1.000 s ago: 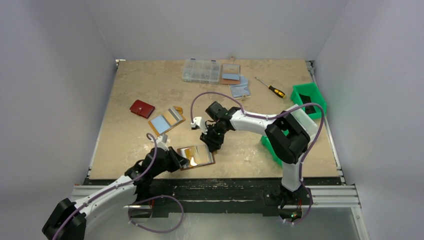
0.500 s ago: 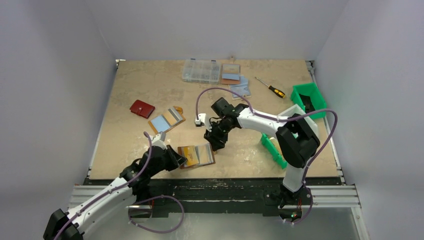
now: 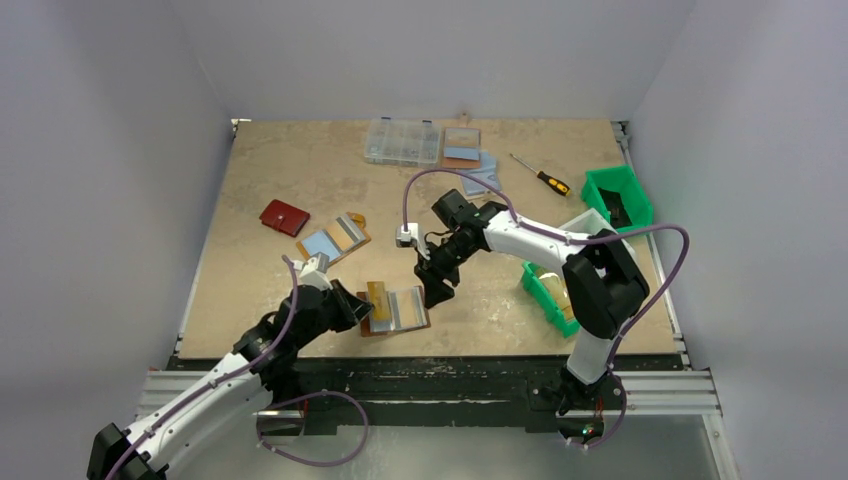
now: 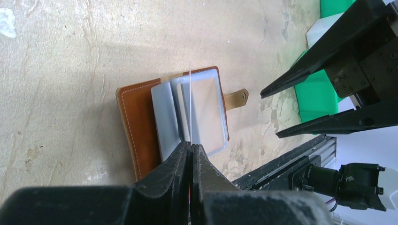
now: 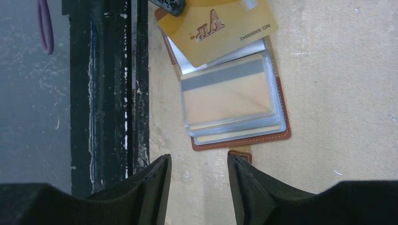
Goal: Take the credit cards out of the card holder
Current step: Remove the credit card from the card holder.
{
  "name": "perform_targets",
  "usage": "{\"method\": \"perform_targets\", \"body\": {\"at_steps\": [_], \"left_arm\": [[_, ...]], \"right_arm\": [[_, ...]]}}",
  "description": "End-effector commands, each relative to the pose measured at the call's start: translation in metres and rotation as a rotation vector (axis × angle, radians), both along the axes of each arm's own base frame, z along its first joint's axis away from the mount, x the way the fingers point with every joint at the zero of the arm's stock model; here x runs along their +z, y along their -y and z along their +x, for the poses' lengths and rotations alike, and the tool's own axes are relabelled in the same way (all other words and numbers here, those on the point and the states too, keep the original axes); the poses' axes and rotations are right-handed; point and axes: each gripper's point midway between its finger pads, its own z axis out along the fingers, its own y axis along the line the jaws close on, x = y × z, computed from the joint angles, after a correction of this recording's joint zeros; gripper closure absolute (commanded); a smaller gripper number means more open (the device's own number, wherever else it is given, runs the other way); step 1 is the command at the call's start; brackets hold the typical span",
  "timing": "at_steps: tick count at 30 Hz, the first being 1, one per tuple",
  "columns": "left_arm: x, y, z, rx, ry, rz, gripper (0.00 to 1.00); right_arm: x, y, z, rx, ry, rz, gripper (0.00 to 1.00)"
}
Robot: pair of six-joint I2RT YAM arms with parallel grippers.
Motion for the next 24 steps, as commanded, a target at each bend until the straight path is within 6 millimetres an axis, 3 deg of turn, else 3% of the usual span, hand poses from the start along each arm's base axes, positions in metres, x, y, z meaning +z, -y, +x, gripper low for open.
{"method": "perform_targets", "body": {"at_steps": [1, 7, 14, 24], "left_arm": [[0.019, -0.002, 0.009, 0.008, 0.064, 0.01, 1.0], [0.017, 0.004, 0.008, -0.015, 0.076, -0.018, 1.0], [0.033, 0.022, 0.008, -0.095, 0.173, -0.109, 1.0], [0.061, 0.037, 0.015, -0.155, 0.333, -0.201, 1.0]], "right_arm": [[0.03, -0.009, -0.002, 0.033, 0.007, 0.094, 0.45], [0.032, -0.01, -0.003, 0.035, -0.009, 0.11, 0.44], [0.044, -0.013, -0.008, 0.037, -0.099, 0.178, 0.43], [0.066, 0.0, 0.016, -0.07, -0.123, 0.261, 0.39]]}}
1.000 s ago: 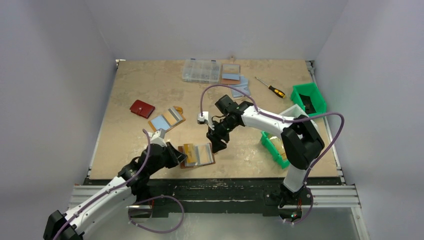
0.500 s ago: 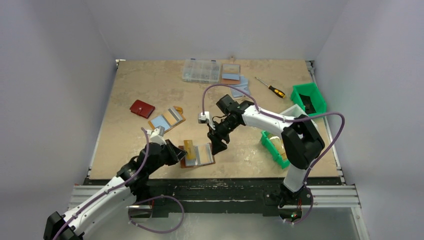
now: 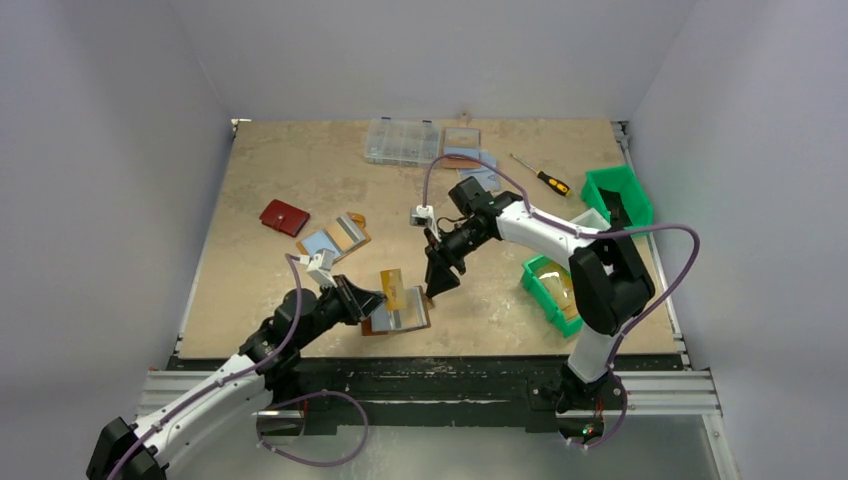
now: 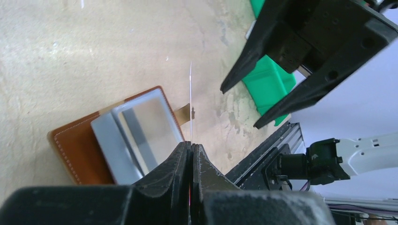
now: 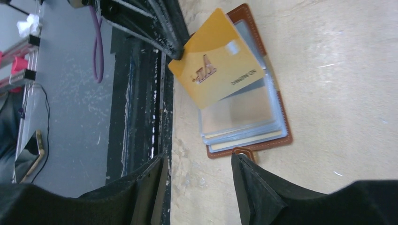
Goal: Take the credit cards out of the card holder
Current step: Remove the credit card from the card holder, then place the credit card in the storage box.
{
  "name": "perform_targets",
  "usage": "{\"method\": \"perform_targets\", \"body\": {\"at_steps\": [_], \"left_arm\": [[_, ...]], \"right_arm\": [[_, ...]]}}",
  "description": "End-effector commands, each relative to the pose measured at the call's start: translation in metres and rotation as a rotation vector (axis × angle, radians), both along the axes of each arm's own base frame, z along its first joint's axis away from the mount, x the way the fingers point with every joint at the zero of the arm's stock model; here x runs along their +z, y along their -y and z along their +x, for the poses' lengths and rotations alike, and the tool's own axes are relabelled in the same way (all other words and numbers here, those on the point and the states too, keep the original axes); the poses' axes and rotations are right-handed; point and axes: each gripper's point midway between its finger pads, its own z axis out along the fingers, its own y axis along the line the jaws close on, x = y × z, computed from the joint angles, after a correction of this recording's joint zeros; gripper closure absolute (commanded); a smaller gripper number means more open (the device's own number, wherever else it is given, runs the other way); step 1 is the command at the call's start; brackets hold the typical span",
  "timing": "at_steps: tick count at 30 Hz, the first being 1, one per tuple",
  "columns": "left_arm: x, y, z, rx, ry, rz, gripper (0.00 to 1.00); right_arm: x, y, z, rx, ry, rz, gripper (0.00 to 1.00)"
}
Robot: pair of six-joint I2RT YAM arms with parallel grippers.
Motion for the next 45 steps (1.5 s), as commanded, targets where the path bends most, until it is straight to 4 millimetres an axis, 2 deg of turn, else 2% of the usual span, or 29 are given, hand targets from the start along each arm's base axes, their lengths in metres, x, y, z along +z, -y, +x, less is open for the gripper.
{"method": "perform_targets", "body": {"at_steps": [1, 9, 15, 22, 31, 36, 40, 42, 45], "left_arm": [[0.033, 0.012, 0.007, -0.045, 0.151, -0.084, 1.0], [0.055, 0.023, 0.013, -0.072, 0.235, -0.156, 1.0], [0.068, 0.028, 0.015, -0.082, 0.272, -0.192, 1.0], [0.076, 0.035, 0.016, -0.104, 0.291, -0.235, 1.0], [0.08, 0.046, 0.017, -0.14, 0.298, -0.271, 1.0], [0.08, 0.052, 0.017, -0.154, 0.296, -0.279, 1.0], [0.08, 0.054, 0.018, -0.153, 0.295, -0.275, 1.0], [0.078, 0.054, 0.018, -0.151, 0.292, -0.272, 1.0], [0.076, 0.052, 0.019, -0.141, 0.286, -0.264, 1.0]], "right_arm": [[0.04, -0.001, 0.011, -0.041, 0.021, 0.115, 0.39], [0.049, 0.001, 0.015, -0.078, -0.044, 0.167, 0.35], [0.049, 0.0, 0.021, -0.123, -0.088, 0.178, 0.33], [0.052, -0.004, 0.013, -0.113, -0.194, 0.226, 0.32], [0.058, -0.008, 0.008, -0.101, -0.278, 0.27, 0.37], [0.059, -0.009, 0.007, -0.093, -0.298, 0.284, 0.46], [0.058, -0.009, 0.007, -0.102, -0.338, 0.273, 0.59], [0.057, -0.01, 0.007, -0.101, -0.341, 0.273, 0.71], [0.056, -0.01, 0.009, -0.108, -0.333, 0.269, 0.96]]}}
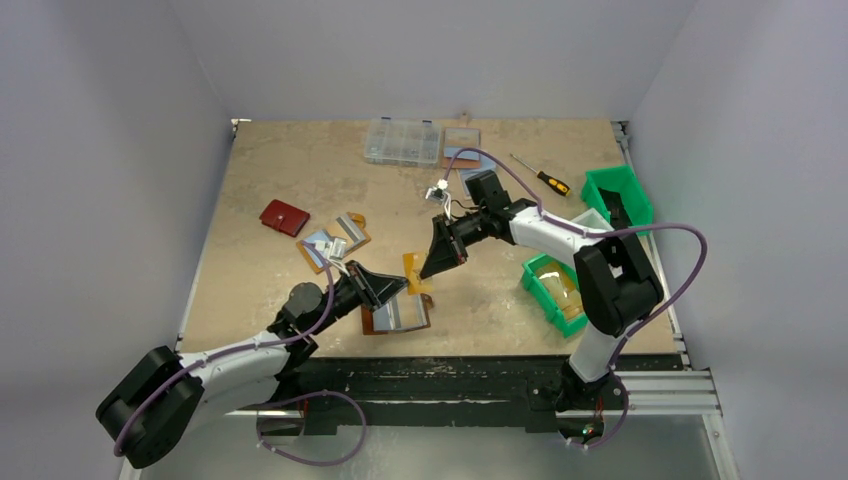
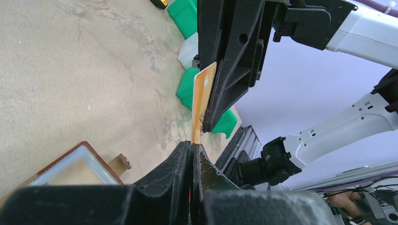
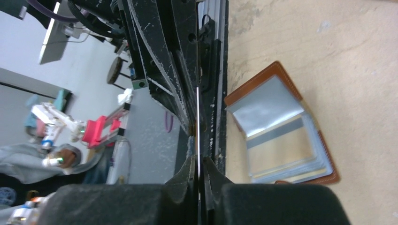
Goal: Take the credit cards out of the card holder
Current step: Place the credit card in the storage box.
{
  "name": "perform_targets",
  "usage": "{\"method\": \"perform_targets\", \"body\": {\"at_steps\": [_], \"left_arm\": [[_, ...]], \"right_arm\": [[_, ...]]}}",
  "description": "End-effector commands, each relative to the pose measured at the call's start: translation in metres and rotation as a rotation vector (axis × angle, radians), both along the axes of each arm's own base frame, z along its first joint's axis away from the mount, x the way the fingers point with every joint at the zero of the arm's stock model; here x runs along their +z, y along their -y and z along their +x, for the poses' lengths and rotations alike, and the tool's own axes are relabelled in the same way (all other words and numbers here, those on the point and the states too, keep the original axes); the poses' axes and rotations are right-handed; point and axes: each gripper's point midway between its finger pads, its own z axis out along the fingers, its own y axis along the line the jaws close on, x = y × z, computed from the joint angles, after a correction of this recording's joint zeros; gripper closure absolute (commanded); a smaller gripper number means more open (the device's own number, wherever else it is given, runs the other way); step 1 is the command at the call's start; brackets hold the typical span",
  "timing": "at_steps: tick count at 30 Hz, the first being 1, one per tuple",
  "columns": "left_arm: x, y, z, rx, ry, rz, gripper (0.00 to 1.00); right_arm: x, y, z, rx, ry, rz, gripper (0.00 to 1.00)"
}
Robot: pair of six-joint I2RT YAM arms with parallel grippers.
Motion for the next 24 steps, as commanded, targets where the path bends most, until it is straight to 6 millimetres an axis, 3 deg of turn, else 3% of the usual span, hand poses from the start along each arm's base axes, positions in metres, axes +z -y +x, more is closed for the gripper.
{"method": "perform_targets", "body": {"at_steps": [1, 3, 8, 10, 12, 15, 20, 24], "left_arm": [[0.022, 0.002, 0.003, 0.008, 0.054, -0.045, 1.0], [0.018, 0.001, 0.003, 0.014, 0.039, -0.034, 0.98], [0.009, -0.007, 0.008, 0.057, 0.008, 0.056, 0.51], [0.009, -0.014, 0.011, 0.088, 0.013, 0.122, 0.39], [0.004, -0.025, 0.014, 0.132, -0.001, 0.214, 0.24], [0.015, -0.045, 0.021, 0.227, 0.01, 0.296, 0.01], [0.029, -0.056, 0.025, 0.258, 0.064, 0.386, 0.0], [0.017, -0.056, 0.03, 0.236, 0.035, 0.519, 0.0]], "right_arm": [[0.004, -0.001, 0.001, 0.01, 0.0, 0.024, 1.0], [0.003, -0.001, 0.002, -0.001, 0.019, 0.012, 1.0], [-0.004, 0.007, 0.009, 0.007, 0.174, -0.057, 1.0], [-0.006, 0.013, 0.012, 0.026, 0.26, -0.093, 1.0], [-0.006, 0.02, 0.016, 0.051, 0.361, -0.129, 1.0], [-0.003, 0.034, 0.018, 0.083, 0.491, -0.169, 1.0], [0.013, 0.063, 0.019, 0.134, 0.651, -0.187, 1.0], [0.031, 0.105, 0.034, 0.051, 0.688, -0.196, 1.0]]}}
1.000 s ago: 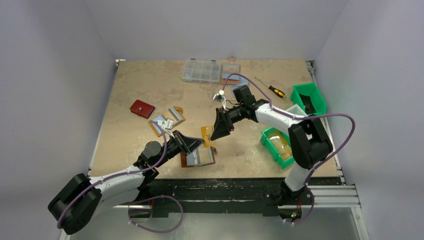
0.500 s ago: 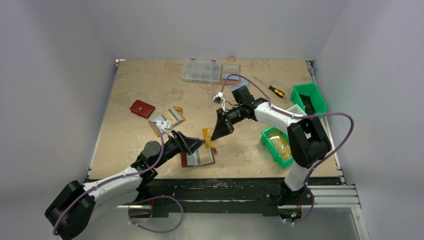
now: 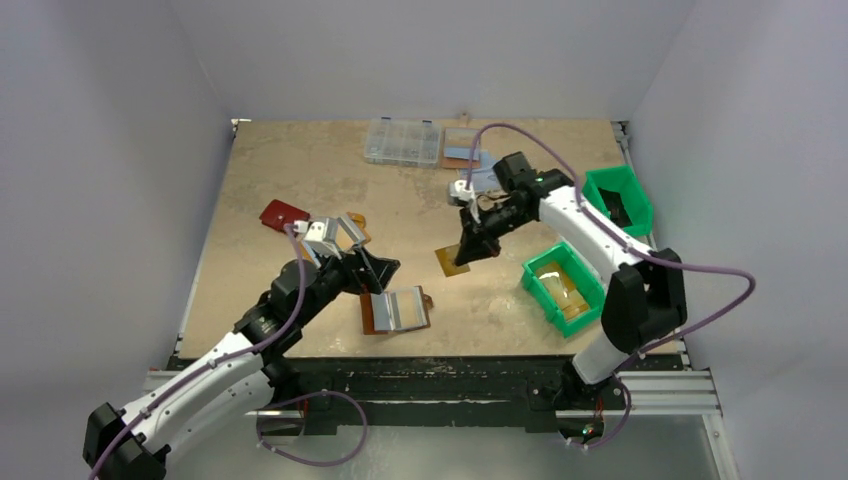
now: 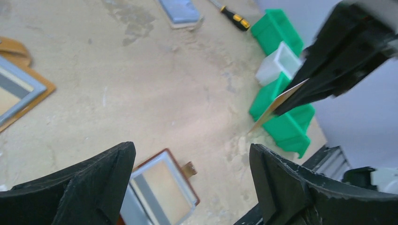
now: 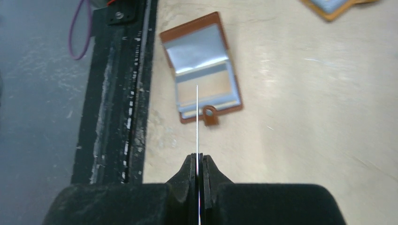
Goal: Take the credit cards out of the card holder
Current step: Place the credit card in the storage box.
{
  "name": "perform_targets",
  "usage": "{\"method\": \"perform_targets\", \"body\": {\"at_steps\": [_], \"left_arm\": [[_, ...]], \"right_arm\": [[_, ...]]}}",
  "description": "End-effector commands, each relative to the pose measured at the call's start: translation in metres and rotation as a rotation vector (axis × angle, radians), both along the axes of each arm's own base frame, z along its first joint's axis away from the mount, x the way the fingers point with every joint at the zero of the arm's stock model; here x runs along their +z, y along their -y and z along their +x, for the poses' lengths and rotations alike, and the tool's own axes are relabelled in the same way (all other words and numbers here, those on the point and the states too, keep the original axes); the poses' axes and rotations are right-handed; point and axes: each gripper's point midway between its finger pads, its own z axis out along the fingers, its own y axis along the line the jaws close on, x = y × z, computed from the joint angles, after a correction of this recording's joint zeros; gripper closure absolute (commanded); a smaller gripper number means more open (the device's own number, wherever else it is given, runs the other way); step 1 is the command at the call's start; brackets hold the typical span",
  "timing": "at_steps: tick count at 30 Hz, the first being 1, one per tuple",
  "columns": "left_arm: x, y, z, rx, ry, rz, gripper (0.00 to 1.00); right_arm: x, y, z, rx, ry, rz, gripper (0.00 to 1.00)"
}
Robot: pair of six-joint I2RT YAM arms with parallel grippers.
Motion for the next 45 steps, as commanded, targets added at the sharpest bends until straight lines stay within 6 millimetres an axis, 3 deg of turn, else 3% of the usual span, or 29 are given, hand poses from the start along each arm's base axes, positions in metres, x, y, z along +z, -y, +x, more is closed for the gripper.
{"method": "perform_targets", "body": {"at_steps": [1, 6, 11, 19, 23, 40, 45], "left_arm": [[-0.017, -0.008, 0.006, 0.001, -0.04, 0.208, 0.0], [-0.008, -0.004, 0.01, -0.02, -0.016, 0.247, 0.0], [-0.001, -0.002, 0.012, -0.025, 0.013, 0.232, 0.0], [-0.006, 0.011, 0.012, -0.072, -0.001, 0.206, 0.0], [0.0, 0.016, 0.013, -0.085, 0.024, 0.176, 0.0], [-0.015, 0.035, 0.005, -0.19, -0.021, 0.168, 0.0], [-0.012, 0.035, 0.0, -0.182, -0.039, 0.102, 0.0]], "right_arm": [[0.031, 0.055, 0.016, -0.048, 0.145, 0.001, 1.0], [0.026, 0.118, 0.025, -0.225, 0.142, -0.103, 1.0], [0.022, 0.179, 0.016, -0.387, 0.054, -0.168, 1.0], [-0.002, 0.232, -0.001, -0.53, -0.001, -0.399, 1.0], [-0.011, 0.244, -0.003, -0.561, -0.022, -0.478, 1.0], [-0.063, 0.26, -0.01, -0.588, -0.166, -0.602, 0.98], [-0.077, 0.257, -0.007, -0.586, -0.185, -0.61, 0.81]]}}
